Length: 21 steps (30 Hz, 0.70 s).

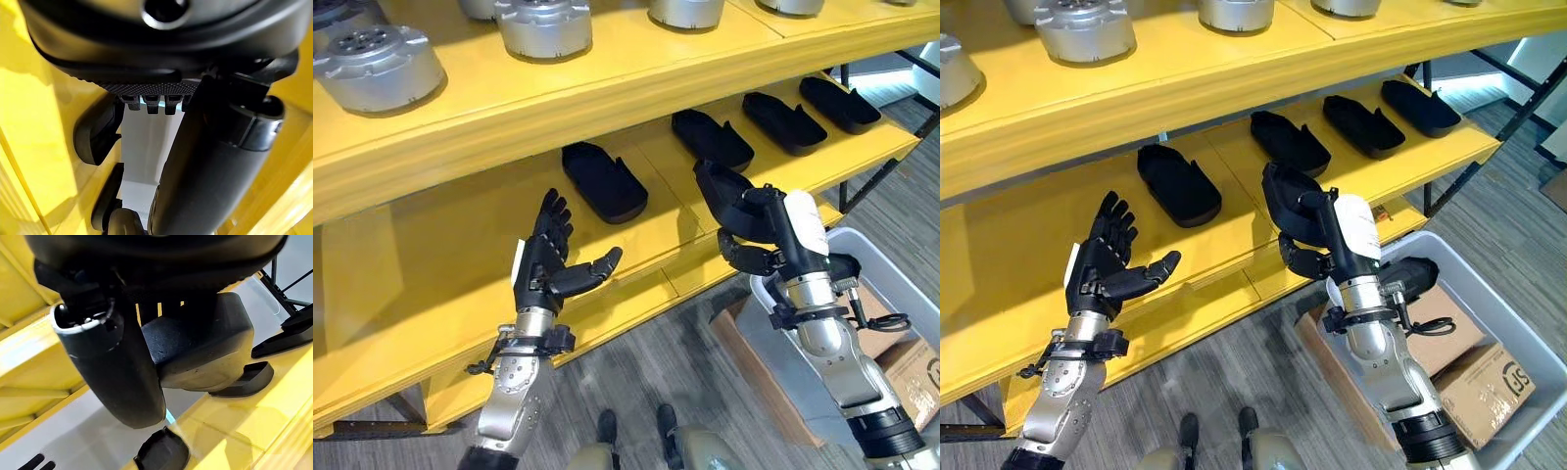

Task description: Move parts from the plastic box to the shelf.

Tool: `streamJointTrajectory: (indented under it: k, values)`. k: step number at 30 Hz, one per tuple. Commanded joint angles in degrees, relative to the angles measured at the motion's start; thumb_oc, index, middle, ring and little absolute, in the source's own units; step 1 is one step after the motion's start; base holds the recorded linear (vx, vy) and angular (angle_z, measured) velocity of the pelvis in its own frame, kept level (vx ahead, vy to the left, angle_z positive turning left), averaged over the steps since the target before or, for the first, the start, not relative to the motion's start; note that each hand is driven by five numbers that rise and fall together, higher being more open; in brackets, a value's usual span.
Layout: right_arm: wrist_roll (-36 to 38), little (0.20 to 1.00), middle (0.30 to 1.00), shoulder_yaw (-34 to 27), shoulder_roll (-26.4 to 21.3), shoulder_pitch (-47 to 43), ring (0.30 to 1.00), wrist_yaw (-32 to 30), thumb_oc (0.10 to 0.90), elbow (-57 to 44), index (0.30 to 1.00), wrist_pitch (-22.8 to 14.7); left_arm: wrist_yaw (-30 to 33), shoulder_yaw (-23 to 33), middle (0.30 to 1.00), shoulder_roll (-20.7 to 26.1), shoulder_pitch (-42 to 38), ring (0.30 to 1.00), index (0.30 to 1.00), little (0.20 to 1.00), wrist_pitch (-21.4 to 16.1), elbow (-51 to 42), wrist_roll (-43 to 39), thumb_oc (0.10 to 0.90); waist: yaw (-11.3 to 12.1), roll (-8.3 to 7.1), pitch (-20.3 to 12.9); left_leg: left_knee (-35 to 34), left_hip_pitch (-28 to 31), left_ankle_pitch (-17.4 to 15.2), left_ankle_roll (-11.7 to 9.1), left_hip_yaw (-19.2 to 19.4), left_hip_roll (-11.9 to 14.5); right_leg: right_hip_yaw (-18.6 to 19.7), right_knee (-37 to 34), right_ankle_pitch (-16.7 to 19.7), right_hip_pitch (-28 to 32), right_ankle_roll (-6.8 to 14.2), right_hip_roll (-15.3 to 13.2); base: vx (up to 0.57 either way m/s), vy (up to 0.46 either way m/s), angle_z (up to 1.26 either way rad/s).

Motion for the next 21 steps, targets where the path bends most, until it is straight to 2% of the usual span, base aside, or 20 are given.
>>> streamJointTrajectory:
  k: [1,6,9,12,13,14,15,16,17,18,19,21]
  values:
    - [0.7,0.300,0.300,-6.3,-1.4,-4.4,0.300,-5.4,0.400,-7.9,0.300,-5.9,-1.3,2.0,1.000,0.7,-1.6,1.000,1.000,1.000,-5.9,-6.5,1.1,0.900,-0.1,-0.70,-7.2,1.8,5.3,-8.9,1.8,4.0,-2.6,2.5,-6.9,1.5,3.9,4.1,-0.4,0.14,-0.140,0.08]
    - [0.7,0.300,0.300,-7.5,-1.6,-2.8,0.300,-5.5,0.400,-9.6,0.300,-6.3,-0.7,2.8,1.000,0.7,-0.4,1.000,1.000,1.000,-5.6,-6.6,1.4,0.900,-0.1,-0.65,-7.9,0.9,6.0,-8.0,0.6,3.9,-1.5,1.8,-8.4,1.4,5.4,3.5,-0.4,0.05,-0.109,0.09]
    - [0.7,0.300,0.300,-8.7,-1.9,-1.6,0.300,-5.8,0.400,-10.7,0.300,-6.6,-0.8,2.7,1.000,0.3,0.4,1.000,1.000,1.000,-5.4,-6.7,1.5,0.900,-0.2,-0.51,-7.9,2.2,5.9,-8.8,-0.4,3.6,-0.7,1.3,-9.4,0.4,6.8,3.0,-0.2,0.05,-0.144,0.17]
    - [1.0,0.300,0.300,-9.5,-2.9,-1.7,0.300,-6.7,0.400,-11.8,0.300,-7.4,-1.2,2.2,1.000,0.3,-0.1,1.000,1.000,1.000,-5.5,-6.8,1.1,0.900,-0.1,-1.20,-5.6,12.5,1.4,-8.9,-2.4,3.7,-1.2,0.6,-9.0,0.1,7.2,1.9,-0.9,-0.07,-0.111,0.21]
    - [0.9,0.300,0.300,-9.7,-3.0,-1.9,0.300,-7.1,0.400,-12.4,0.300,-7.8,-1.2,2.2,1.000,0.2,-0.2,1.000,1.000,1.000,-5.5,-6.7,0.8,0.900,-0.6,-1.06,-5.1,15.7,-0.3,-8.8,-2.9,4.4,-0.2,0.0,-8.6,-0.2,7.0,1.5,-0.7,-0.08,-0.081,0.40]
    - [0.9,0.300,0.300,-10.3,-3.3,-1.9,0.300,-7.6,0.400,-12.6,0.300,-7.8,-1.2,2.4,1.000,0.2,-0.3,1.000,1.000,1.000,-5.5,-6.6,0.7,0.900,-1.1,-1.38,-4.7,17.3,-1.6,-7.4,-3.4,6.2,2.8,-0.7,-7.9,-0.4,6.9,1.1,-1.0,-0.05,-0.049,0.54]
    - [0.7,0.300,0.300,-10.3,-3.6,-1.9,0.300,-8.0,0.400,-12.5,0.300,-7.6,-1.3,2.4,1.000,0.2,-0.1,1.000,1.000,1.000,-5.5,-6.6,0.4,0.900,-1.1,-1.30,-4.5,17.5,-2.2,-6.8,-3.4,6.1,4.3,-1.0,-7.2,-0.9,6.9,0.8,-0.9,-0.02,-0.028,0.57]
    - [0.6,0.300,0.300,-10.3,-3.6,-1.9,0.300,-8.1,0.400,-12.4,0.300,-7.6,-1.3,2.3,1.000,0.2,-0.2,1.000,1.000,1.000,-5.5,-6.5,0.4,0.900,-1.1,-1.28,-4.4,17.5,-2.1,-6.8,-3.5,6.1,4.4,-1.0,-7.1,-1.0,6.8,0.8,-0.8,0.00,-0.014,0.39]
    - [0.6,0.300,0.300,-10.5,-3.6,-2.0,0.300,-8.5,0.400,-12.6,0.300,-7.6,-1.3,2.5,1.000,0.4,-0.1,1.000,1.000,1.000,-5.5,-6.6,0.4,0.900,-0.9,-1.44,-4.3,16.4,-2.3,-5.6,-3.6,5.6,6.3,-1.2,-6.7,-1.4,7.0,0.7,-1.0,0.02,-0.019,0.33]
    - [0.6,0.300,0.300,-11.3,-3.6,-1.3,0.300,-9.5,0.400,-13.3,0.300,-7.7,-0.8,2.5,1.000,0.4,0.2,1.000,1.000,1.000,-5.6,-6.5,0.3,0.900,-0.9,-1.72,-4.7,13.6,-2.0,-2.5,-4.2,5.2,10.8,-1.9,-5.8,-2.4,7.1,0.7,-1.5,0.06,0.061,0.33]
    - [0.6,0.300,0.300,-11.5,-3.7,-1.4,0.300,-10.7,0.400,-13.3,0.300,-7.7,-0.2,2.4,1.000,0.6,0.3,1.000,1.000,1.000,-5.6,-6.3,0.6,0.900,-0.9,-0.89,-5.1,7.1,-1.2,1.6,-5.3,4.9,15.5,-3.0,-4.3,-3.8,6.7,1.3,-1.8,0.07,0.094,0.43]
    - [0.9,0.300,0.300,-11.1,-4.2,-2.2,0.300,-11.3,0.400,-12.9,0.300,-7.4,0.3,2.1,1.000,0.6,0.1,1.000,1.000,1.000,-5.4,-6.3,0.7,0.900,-0.9,0.46,-5.0,0.5,-0.1,5.8,-6.6,7.0,17.8,-4.8,-1.3,-5.4,5.6,1.5,-2.0,0.04,0.099,0.52]
